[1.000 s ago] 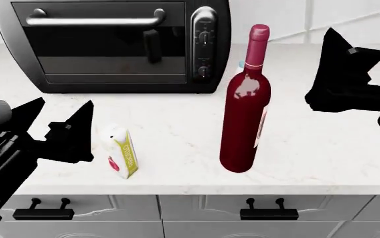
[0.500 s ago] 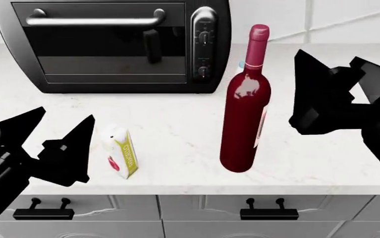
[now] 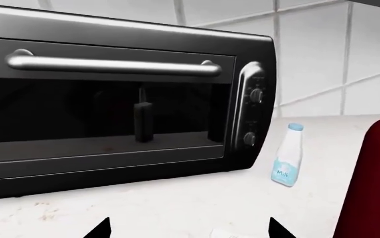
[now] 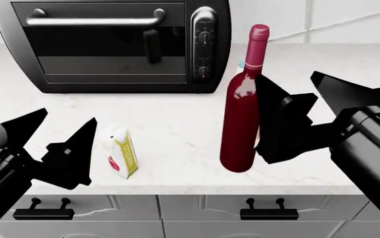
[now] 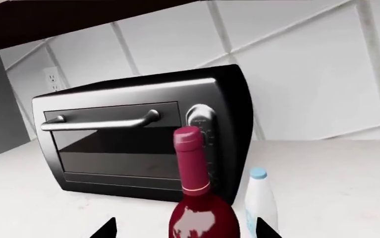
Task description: Move the drinks to the dining counter.
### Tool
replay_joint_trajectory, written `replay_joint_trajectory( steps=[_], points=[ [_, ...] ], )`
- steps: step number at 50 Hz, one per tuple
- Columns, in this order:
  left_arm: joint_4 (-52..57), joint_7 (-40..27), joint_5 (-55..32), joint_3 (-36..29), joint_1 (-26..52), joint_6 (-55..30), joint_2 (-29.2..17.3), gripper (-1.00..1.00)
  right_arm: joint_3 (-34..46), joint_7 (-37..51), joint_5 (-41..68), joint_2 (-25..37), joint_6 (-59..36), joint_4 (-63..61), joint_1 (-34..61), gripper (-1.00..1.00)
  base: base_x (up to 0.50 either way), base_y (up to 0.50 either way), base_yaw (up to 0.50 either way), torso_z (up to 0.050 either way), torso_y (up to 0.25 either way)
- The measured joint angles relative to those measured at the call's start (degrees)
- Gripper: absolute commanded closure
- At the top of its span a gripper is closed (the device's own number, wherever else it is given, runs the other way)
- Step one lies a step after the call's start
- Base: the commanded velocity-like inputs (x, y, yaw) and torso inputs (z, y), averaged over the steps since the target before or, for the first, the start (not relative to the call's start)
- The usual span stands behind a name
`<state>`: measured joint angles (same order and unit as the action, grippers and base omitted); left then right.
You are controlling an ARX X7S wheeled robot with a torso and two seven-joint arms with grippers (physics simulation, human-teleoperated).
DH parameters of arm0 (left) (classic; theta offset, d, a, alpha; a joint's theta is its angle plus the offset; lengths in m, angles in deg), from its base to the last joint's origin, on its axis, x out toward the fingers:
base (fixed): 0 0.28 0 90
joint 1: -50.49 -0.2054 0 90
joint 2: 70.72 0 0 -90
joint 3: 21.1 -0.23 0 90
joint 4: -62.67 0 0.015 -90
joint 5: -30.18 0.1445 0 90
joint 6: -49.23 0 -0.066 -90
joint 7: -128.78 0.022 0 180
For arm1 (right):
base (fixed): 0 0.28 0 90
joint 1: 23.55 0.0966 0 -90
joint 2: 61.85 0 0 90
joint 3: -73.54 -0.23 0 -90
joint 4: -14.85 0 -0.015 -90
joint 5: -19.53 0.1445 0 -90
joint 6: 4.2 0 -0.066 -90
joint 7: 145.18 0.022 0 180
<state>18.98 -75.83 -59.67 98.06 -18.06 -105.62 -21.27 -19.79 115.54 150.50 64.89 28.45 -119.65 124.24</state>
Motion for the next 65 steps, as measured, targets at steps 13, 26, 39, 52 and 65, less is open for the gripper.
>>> replay_joint_trajectory(
  steps=[13,26,39,52,65],
  points=[
    [0.2,1.4,1.7,0.0,-1.0,0.3,0.4,-1.00,3.3,-3.4,-4.9,-1.6,-3.1,3.7,1.0,-1.00,0.00,0.00,0.00,0.000,0.000],
    [-0.3,2.6,3.9,-1.3,-0.9,0.5,0.9,-1.00,7.3,-6.4,-9.6,-3.0,-6.4,8.6,4.9,-1.00,0.00,0.00,0.00,0.000,0.000],
    [-1.0,4.8,7.2,-2.6,-1.7,0.9,1.7,-1.00,11.1,-12.7,-17.3,-6.4,-10.5,15.0,8.7,-1.00,0.00,0.00,0.00,0.000,0.000],
    [-1.0,5.4,8.2,-2.9,-2.4,1.4,1.8,-1.00,12.5,-21.3,-26.8,-8.7,-12.7,19.6,8.1,-1.00,0.00,0.00,0.00,0.000,0.000],
    [-0.9,5.5,8.3,-3.1,-2.7,1.9,1.8,-1.00,13.4,-23.8,-30.3,-8.5,-13.5,21.2,7.2,1.00,0.00,0.00,0.00,0.000,0.000]
  ],
)
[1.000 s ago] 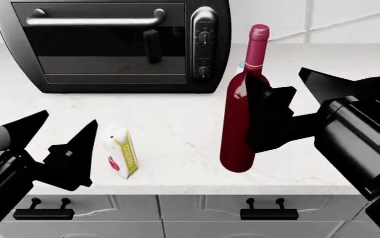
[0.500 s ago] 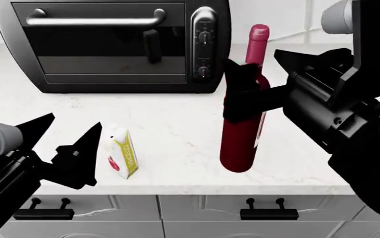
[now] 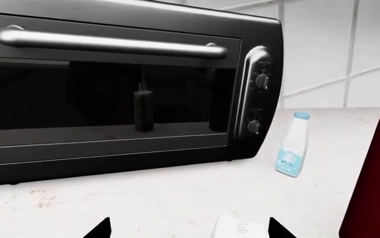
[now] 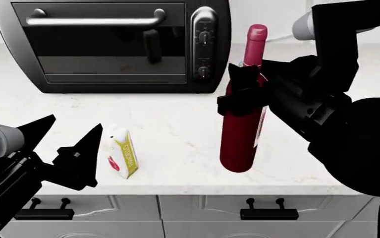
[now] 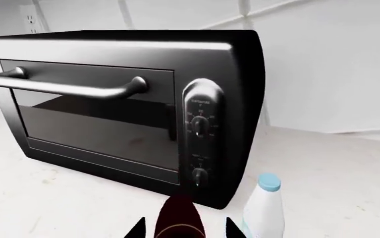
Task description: Move the drinks to the dining counter.
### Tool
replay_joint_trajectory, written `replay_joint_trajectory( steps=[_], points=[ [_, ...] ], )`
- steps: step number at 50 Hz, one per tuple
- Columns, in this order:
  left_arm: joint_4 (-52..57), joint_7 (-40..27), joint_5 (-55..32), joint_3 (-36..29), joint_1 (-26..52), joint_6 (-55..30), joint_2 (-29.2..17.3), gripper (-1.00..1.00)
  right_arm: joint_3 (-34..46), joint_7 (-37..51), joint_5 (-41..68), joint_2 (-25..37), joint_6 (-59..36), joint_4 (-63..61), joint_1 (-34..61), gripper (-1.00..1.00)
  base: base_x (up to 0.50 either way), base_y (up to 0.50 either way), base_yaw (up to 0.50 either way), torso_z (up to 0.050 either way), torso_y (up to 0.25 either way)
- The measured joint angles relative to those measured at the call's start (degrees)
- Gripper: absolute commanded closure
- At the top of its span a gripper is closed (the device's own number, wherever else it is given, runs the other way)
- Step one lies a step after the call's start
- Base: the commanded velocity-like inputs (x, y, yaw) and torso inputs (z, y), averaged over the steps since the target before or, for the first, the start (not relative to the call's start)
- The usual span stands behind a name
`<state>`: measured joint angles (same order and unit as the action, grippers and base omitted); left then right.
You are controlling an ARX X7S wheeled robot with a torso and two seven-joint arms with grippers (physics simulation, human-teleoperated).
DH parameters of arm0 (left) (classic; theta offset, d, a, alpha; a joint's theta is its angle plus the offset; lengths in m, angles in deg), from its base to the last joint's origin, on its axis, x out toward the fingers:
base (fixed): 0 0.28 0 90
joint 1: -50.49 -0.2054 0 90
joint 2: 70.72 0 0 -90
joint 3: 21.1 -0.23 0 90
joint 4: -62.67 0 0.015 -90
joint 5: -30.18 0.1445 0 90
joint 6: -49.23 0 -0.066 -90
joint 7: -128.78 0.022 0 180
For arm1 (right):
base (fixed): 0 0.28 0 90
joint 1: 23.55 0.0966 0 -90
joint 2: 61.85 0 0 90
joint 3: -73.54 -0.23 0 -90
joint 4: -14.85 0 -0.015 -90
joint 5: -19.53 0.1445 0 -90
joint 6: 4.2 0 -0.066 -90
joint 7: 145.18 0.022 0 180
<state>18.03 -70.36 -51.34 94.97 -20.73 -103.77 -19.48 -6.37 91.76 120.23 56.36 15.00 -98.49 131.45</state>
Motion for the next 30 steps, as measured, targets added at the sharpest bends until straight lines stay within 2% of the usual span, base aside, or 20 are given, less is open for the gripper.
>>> replay_joint_trajectory(
  steps=[14,30],
  points=[
    [0.2,0.3,0.4,0.1,-0.7,0.6,0.0,-1.00,0.1,1.7,1.8,1.0,0.8,-1.5,0.2,1.00,0.00,0.00,0.00,0.000,0.000],
    [-0.2,2.0,1.5,-0.7,-2.4,1.2,0.7,-1.00,-0.8,12.9,12.2,5.3,5.5,-7.3,9.7,1.00,0.00,0.00,0.00,0.000,0.000]
  ],
)
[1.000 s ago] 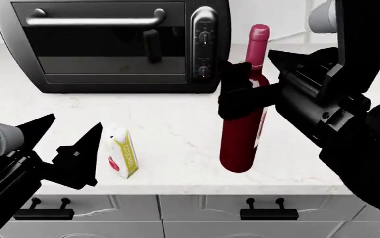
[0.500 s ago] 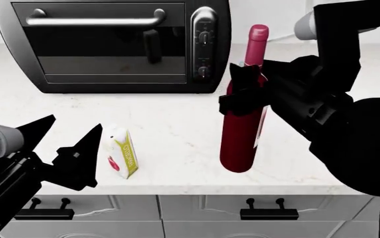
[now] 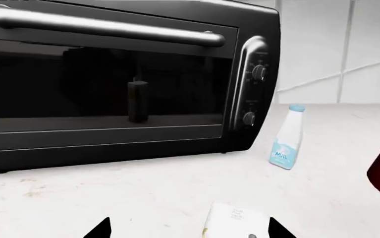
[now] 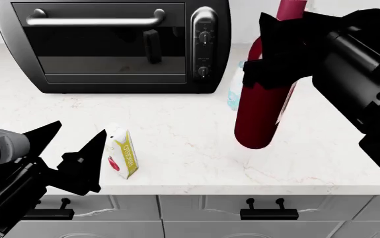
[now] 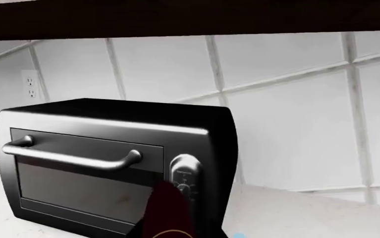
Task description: Move the drinks to the dining counter.
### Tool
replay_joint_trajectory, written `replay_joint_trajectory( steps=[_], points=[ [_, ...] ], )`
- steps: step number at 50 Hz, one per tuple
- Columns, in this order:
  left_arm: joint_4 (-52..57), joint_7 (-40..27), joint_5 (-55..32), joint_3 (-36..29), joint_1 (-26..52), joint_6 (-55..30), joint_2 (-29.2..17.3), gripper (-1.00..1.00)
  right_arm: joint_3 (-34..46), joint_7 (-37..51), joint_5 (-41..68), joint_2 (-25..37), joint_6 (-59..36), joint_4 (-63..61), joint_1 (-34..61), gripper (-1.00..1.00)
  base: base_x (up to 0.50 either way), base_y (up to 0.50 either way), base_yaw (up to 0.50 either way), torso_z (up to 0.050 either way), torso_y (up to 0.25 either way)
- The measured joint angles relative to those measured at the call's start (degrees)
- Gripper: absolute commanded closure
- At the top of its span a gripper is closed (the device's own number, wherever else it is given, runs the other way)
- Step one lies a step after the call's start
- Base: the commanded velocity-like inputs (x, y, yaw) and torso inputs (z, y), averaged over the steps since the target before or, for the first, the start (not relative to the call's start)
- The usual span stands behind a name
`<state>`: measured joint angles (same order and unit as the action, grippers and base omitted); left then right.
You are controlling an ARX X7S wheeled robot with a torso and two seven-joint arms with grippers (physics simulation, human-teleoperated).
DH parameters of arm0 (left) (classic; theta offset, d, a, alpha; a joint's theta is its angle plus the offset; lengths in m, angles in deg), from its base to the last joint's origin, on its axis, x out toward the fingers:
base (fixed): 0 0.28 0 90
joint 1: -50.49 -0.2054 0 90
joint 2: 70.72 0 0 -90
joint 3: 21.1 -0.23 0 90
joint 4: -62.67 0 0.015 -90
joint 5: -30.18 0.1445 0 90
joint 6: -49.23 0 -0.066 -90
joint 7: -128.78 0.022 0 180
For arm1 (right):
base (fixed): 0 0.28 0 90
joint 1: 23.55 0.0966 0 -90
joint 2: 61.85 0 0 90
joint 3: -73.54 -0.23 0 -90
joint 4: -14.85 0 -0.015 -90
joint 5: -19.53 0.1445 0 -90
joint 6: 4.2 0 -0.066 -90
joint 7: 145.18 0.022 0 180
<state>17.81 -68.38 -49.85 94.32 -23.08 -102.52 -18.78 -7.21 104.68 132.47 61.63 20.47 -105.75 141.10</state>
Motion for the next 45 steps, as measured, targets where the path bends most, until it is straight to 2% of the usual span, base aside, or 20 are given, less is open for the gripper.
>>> replay_joint_trajectory(
  steps=[25,45],
  points=[
    [2.3,4.6,-2.1,3.6,-7.0,0.4,-1.5,-1.00,2.7,6.0,4.5,2.9,1.9,-1.2,5.6,1.00,0.00,0.00,0.00,0.000,0.000],
    [2.6,6.8,0.3,1.7,-8.4,0.3,-1.5,-1.00,3.9,6.0,4.4,3.5,2.3,-1.3,5.9,1.00,0.00,0.00,0.00,0.000,0.001]
  ],
)
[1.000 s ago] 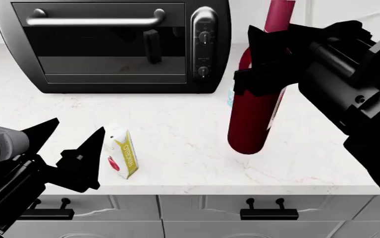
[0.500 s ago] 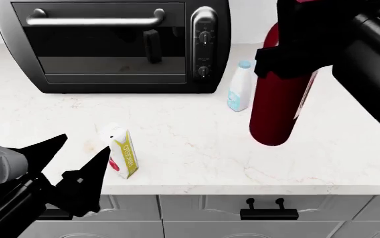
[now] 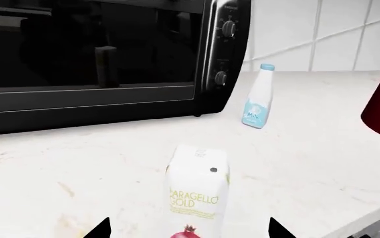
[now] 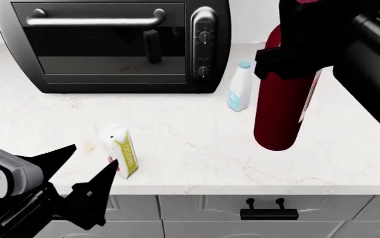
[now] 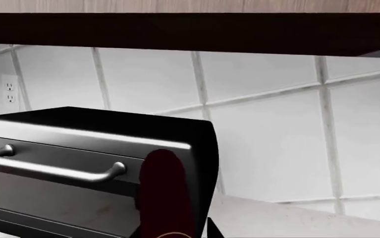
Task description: Move the drinks to the dining counter.
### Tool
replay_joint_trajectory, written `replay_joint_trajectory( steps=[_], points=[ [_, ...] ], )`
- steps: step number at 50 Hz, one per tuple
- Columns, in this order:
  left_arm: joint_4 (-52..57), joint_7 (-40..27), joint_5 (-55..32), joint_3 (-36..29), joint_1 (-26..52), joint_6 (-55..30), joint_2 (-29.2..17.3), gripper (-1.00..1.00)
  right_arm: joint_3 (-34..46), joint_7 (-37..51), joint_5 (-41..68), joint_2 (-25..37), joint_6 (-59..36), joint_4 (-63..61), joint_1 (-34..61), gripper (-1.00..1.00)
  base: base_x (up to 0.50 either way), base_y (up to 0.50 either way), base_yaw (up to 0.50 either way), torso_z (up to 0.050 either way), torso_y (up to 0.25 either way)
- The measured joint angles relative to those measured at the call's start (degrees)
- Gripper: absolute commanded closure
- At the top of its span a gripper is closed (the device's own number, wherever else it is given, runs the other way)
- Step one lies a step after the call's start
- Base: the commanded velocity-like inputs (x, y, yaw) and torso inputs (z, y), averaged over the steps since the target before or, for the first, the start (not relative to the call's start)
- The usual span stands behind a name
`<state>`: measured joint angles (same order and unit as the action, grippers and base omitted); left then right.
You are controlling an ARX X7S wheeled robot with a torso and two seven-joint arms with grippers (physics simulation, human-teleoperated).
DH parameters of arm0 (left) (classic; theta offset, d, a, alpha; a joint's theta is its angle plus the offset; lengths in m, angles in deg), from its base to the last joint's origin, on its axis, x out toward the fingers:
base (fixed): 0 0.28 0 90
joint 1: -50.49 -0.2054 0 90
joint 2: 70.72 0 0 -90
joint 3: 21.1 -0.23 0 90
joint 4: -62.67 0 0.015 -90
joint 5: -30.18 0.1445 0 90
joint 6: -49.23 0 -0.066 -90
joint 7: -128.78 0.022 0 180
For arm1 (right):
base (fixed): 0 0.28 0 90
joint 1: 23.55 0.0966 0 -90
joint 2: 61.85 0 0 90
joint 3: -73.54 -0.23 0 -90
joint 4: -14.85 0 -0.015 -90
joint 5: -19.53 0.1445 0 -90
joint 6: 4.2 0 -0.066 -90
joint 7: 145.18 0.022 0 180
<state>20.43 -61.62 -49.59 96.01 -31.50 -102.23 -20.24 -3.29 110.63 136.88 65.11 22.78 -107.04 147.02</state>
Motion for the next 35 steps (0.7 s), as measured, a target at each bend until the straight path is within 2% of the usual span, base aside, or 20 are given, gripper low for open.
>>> replay_joint_trajectory(
  steps=[35],
  points=[
    [-5.1,2.5,9.3,-13.1,8.2,-0.1,2.9,-1.00,1.2,-0.7,0.1,1.3,1.0,-0.7,-0.5,1.00,0.00,0.00,0.00,0.000,0.000]
  ],
)
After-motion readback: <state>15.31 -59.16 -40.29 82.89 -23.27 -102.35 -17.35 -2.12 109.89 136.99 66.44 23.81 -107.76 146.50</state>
